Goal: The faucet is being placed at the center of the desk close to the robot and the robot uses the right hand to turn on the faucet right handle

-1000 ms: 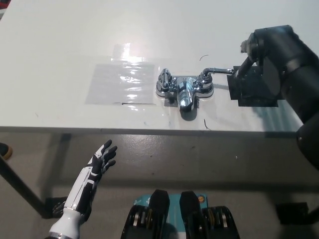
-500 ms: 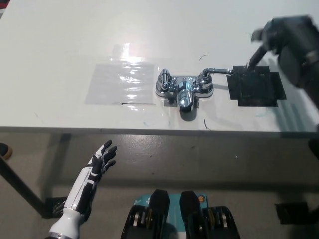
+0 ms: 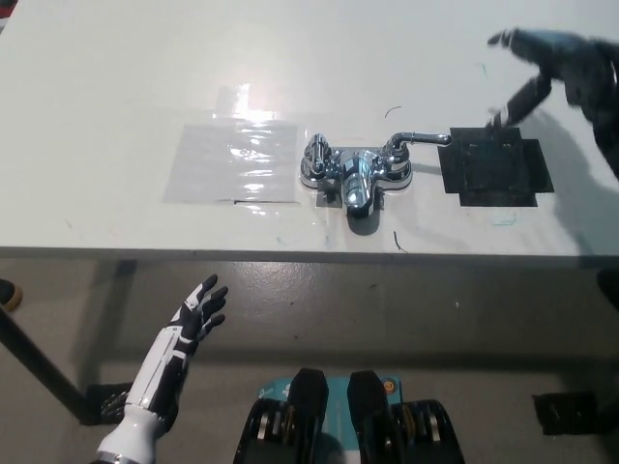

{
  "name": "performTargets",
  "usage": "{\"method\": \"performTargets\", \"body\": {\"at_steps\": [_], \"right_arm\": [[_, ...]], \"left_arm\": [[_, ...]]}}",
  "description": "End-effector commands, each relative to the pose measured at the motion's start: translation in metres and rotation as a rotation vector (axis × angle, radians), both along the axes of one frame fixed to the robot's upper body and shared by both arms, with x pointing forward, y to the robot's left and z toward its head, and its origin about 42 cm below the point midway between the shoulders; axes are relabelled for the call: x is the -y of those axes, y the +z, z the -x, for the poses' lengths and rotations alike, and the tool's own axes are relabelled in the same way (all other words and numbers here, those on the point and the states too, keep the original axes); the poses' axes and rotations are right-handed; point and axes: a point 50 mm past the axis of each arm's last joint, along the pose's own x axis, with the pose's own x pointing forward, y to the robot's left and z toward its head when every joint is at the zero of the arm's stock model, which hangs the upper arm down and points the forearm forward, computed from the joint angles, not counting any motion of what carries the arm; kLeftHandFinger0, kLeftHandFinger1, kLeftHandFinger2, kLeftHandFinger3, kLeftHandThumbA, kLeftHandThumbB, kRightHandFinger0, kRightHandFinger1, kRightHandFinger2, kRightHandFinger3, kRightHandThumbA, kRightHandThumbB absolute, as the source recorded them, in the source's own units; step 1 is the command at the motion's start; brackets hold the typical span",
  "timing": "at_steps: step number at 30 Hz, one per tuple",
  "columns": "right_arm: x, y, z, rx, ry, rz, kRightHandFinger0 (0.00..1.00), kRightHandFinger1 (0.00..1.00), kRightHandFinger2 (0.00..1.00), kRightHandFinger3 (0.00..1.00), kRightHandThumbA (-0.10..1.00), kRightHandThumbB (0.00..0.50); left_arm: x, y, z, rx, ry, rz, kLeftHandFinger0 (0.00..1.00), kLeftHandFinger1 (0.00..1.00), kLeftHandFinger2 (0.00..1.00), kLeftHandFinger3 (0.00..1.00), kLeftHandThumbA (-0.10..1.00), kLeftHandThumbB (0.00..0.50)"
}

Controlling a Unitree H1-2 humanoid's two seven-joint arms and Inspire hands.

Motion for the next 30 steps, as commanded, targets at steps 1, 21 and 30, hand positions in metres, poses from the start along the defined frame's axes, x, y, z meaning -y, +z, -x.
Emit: {"method": "performTargets", "body": {"at_steps": [1, 21, 30], "right_arm": [[0.062, 0.206, 0.229, 0.885, 0.153, -0.289, 1.0, 1.0, 1.0, 1.0, 1.0, 0.232], [0.006, 0.101, 0.339, 1.481, 0.586, -0.796, 1.0, 1.0, 1.0, 1.0, 1.0, 0.148], [0.0, 0.048, 0.351, 1.41, 0.524, -0.929, 1.0, 1.0, 1.0, 1.0, 1.0, 0.108]], "left_arm": [[-0.006, 0.012, -0.011, 0.03, 0.005, -0.006, 1.0, 1.0, 1.0, 1.0, 0.97, 0.146], [0.0, 0.033, -0.043, 0.094, -0.017, -0.009, 1.0, 1.0, 1.0, 1.0, 1.0, 0.128], [0.0, 0.044, -0.054, 0.119, -0.018, -0.006, 1.0, 1.0, 1.0, 1.0, 1.0, 0.142]]}}
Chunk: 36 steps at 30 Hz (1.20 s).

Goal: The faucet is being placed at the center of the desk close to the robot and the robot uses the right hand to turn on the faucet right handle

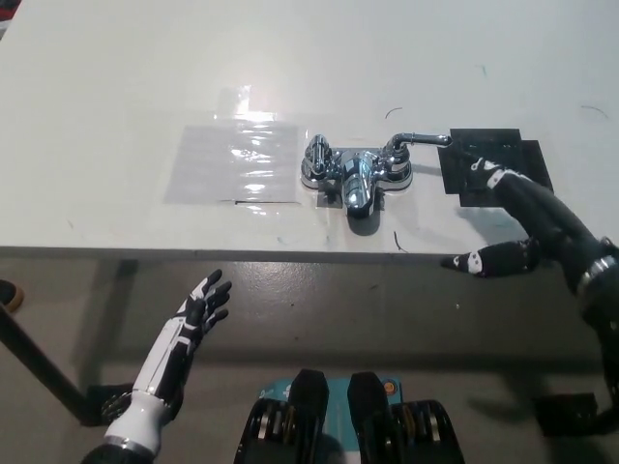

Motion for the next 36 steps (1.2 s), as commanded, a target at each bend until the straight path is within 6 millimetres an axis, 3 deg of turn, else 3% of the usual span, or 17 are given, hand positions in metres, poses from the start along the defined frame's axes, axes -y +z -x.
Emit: {"method": "performTargets", "body": {"at_steps": [1, 3, 5, 8, 13, 14, 15, 18, 21, 26, 32, 36], "right_arm": [[0.018, 0.121, 0.178, 1.13, 0.066, -0.538, 1.0, 1.0, 1.0, 1.0, 1.0, 0.097], [0.016, 0.107, 0.179, 1.049, 0.011, -0.545, 1.0, 1.0, 1.0, 1.0, 1.0, 0.111], [0.016, 0.094, 0.175, 0.917, -0.006, -0.577, 1.0, 1.0, 1.0, 1.0, 1.0, 0.164], [0.024, 0.053, 0.152, 0.723, -0.074, -0.594, 1.0, 1.0, 1.0, 1.0, 1.0, 0.2], [0.032, -0.003, 0.12, 0.52, -0.094, -0.633, 1.0, 1.0, 1.0, 1.0, 1.0, 0.132], [0.033, -0.017, 0.112, 0.467, -0.106, -0.636, 1.0, 1.0, 1.0, 1.0, 1.0, 0.133], [0.033, -0.028, 0.107, 0.428, -0.118, -0.653, 1.0, 1.0, 1.0, 1.0, 1.0, 0.169], [0.031, -0.06, 0.093, 0.353, -0.137, -0.675, 1.0, 1.0, 1.0, 1.0, 1.0, 0.103], [0.028, -0.09, 0.086, 0.266, -0.167, -0.68, 1.0, 1.0, 1.0, 1.0, 0.95, 0.083], [0.034, -0.135, 0.091, 0.175, -0.248, -0.608, 1.0, 1.0, 1.0, 1.0, 0.85, 0.082], [0.037, -0.166, 0.114, 0.074, -0.259, -0.621, 1.0, 1.0, 1.0, 1.0, 0.8, 0.096], [0.034, -0.181, 0.128, 0.006, -0.248, -0.628, 1.0, 1.0, 1.0, 1.0, 0.81, 0.101]], "left_arm": [[-0.001, 0.05, -0.036, 0.142, -0.014, 0.001, 1.0, 1.0, 1.0, 1.0, 0.99, 0.14], [-0.001, 0.052, -0.037, 0.148, -0.014, 0.005, 1.0, 1.0, 1.0, 1.0, 0.98, 0.133], [-0.001, 0.053, -0.038, 0.156, -0.015, 0.001, 1.0, 1.0, 1.0, 1.0, 0.99, 0.129], [-0.001, 0.053, -0.039, 0.158, -0.013, 0.005, 1.0, 1.0, 1.0, 1.0, 0.99, 0.131], [-0.001, 0.051, -0.036, 0.149, -0.015, 0.002, 1.0, 1.0, 1.0, 1.0, 0.99, 0.129], [0.0, 0.05, -0.034, 0.144, -0.015, 0.006, 1.0, 1.0, 1.0, 1.0, 0.99, 0.131], [0.0, 0.048, -0.032, 0.141, -0.015, 0.005, 1.0, 1.0, 1.0, 1.0, 0.99, 0.133], [0.0, 0.045, -0.028, 0.131, -0.014, 0.002, 1.0, 1.0, 1.0, 1.0, 0.99, 0.134], [-0.002, 0.038, -0.021, 0.118, -0.013, -0.006, 1.0, 1.0, 1.0, 1.0, 0.99, 0.127], [-0.002, 0.023, -0.004, 0.079, -0.016, -0.009, 1.0, 1.0, 1.0, 1.0, 0.98, 0.137], [-0.001, 0.004, 0.024, 0.017, -0.017, -0.012, 1.0, 1.0, 1.0, 1.0, 0.96, 0.111], [-0.001, -0.006, 0.041, -0.015, -0.013, -0.018, 1.0, 1.0, 1.0, 1.0, 0.96, 0.126]]}}
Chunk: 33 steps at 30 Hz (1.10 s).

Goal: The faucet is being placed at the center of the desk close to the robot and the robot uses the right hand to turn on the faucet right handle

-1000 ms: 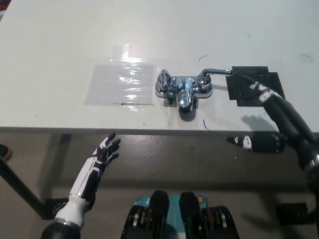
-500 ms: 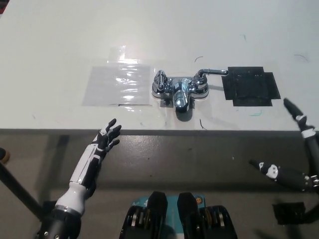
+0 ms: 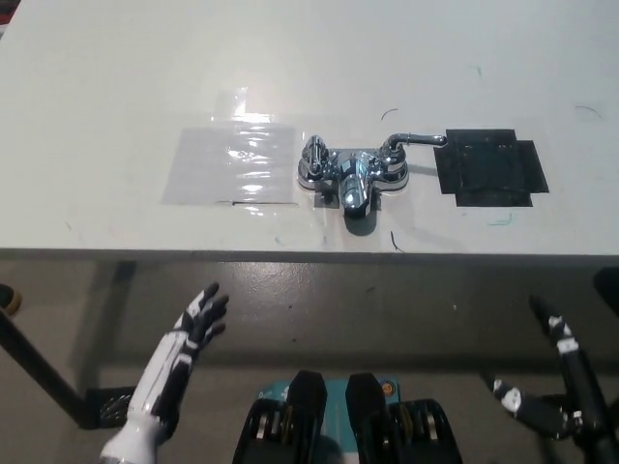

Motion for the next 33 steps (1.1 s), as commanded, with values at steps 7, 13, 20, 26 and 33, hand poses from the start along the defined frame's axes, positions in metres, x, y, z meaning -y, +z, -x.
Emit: {"method": "performTargets", "body": {"at_steps": [7, 13, 20, 26, 33], "right_arm": [[-0.004, -0.017, 0.034, 0.031, 0.015, -0.092, 1.0, 1.0, 1.0, 1.0, 0.83, 0.083], [-0.007, -0.02, 0.041, 0.02, 0.019, -0.096, 1.0, 1.0, 1.0, 1.0, 0.82, 0.098], [-0.018, -0.012, 0.023, 0.025, 0.038, -0.087, 1.0, 1.0, 1.0, 1.0, 0.78, 0.082], [-0.024, -0.014, 0.014, 0.017, 0.054, -0.093, 1.0, 1.0, 1.0, 1.0, 0.76, 0.084], [-0.021, -0.018, 0.019, 0.003, 0.05, -0.071, 1.0, 1.0, 1.0, 1.0, 0.77, 0.095]], "left_arm": [[-0.002, -0.012, 0.038, -0.034, -0.024, -0.026, 1.0, 1.0, 1.0, 1.0, 0.96, 0.139], [-0.002, -0.017, 0.044, -0.054, -0.029, -0.028, 1.0, 1.0, 1.0, 1.0, 0.96, 0.133], [-0.002, -0.018, 0.041, -0.048, -0.032, -0.04, 1.0, 1.0, 1.0, 1.0, 0.96, 0.116], [-0.003, -0.015, 0.037, -0.046, -0.025, -0.061, 1.0, 1.0, 1.0, 1.0, 0.97, 0.102], [-0.003, -0.015, 0.035, -0.036, -0.024, -0.074, 1.0, 1.0, 1.0, 1.0, 0.96, 0.081]]}}
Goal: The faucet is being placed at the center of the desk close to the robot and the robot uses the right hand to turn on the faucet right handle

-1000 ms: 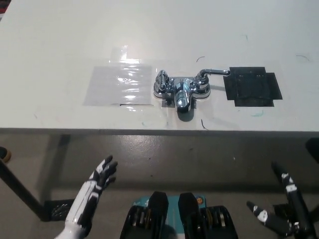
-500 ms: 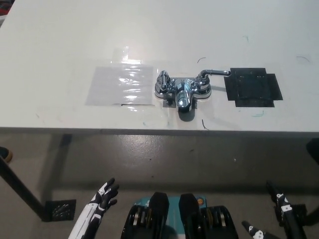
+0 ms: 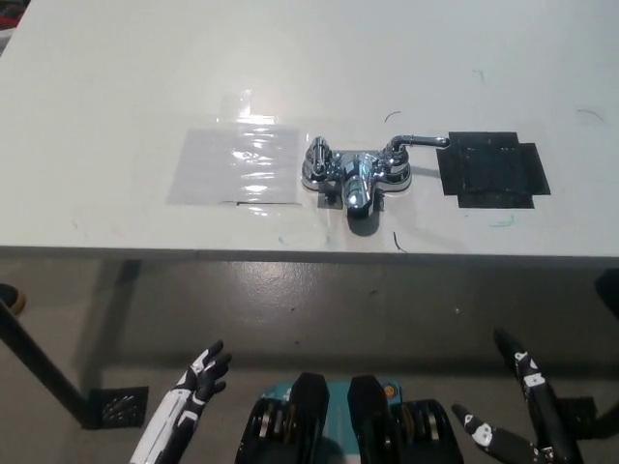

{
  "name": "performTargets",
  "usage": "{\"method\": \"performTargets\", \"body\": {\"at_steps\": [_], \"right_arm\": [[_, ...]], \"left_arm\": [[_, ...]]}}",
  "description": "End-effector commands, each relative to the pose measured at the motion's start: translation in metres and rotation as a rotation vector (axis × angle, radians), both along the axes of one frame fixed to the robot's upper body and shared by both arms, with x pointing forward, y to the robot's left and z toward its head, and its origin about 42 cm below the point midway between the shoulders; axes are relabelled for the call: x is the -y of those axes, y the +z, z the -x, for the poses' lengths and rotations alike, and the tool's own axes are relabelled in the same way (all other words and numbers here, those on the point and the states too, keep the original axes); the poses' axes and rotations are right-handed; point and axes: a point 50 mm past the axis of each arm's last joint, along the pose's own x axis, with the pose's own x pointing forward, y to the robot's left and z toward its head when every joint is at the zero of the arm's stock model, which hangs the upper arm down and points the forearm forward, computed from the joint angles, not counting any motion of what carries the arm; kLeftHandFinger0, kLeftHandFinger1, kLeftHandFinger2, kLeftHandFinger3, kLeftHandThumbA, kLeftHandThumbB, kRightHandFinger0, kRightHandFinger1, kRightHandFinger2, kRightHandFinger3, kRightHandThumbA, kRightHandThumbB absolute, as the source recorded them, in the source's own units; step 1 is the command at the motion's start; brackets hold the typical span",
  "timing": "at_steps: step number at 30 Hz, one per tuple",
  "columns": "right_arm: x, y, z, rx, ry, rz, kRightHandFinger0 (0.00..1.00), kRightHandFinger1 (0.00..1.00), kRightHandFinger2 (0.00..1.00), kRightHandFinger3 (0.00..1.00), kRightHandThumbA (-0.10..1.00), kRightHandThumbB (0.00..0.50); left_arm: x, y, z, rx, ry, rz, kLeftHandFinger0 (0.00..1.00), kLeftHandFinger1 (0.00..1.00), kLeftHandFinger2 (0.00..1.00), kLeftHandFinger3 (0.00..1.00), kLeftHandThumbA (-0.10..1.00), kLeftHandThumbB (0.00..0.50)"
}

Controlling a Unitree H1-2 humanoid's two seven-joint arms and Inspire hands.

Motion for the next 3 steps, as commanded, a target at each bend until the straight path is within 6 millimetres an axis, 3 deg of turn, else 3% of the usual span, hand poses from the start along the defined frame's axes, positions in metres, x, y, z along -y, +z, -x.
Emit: {"method": "performTargets", "body": {"at_steps": [1, 3], "right_arm": [[0.0031, 0.0047, 0.0001, 0.029, -0.021, 0.006, 1.0, 1.0, 1.0, 1.0, 0.77, 0.096], [0.0027, 0.0043, 0.0006, 0.034, -0.023, 0.007, 1.0, 1.0, 1.0, 1.0, 0.74, 0.088]], "left_arm": [[-0.0012, 0.0097, -0.0043, 0.05, -0.011, -0.027, 1.0, 1.0, 1.0, 1.0, 0.96, 0.079], [-0.0008, 0.0099, -0.0038, 0.05, -0.012, -0.029, 1.0, 1.0, 1.0, 1.0, 0.95, 0.073]]}}
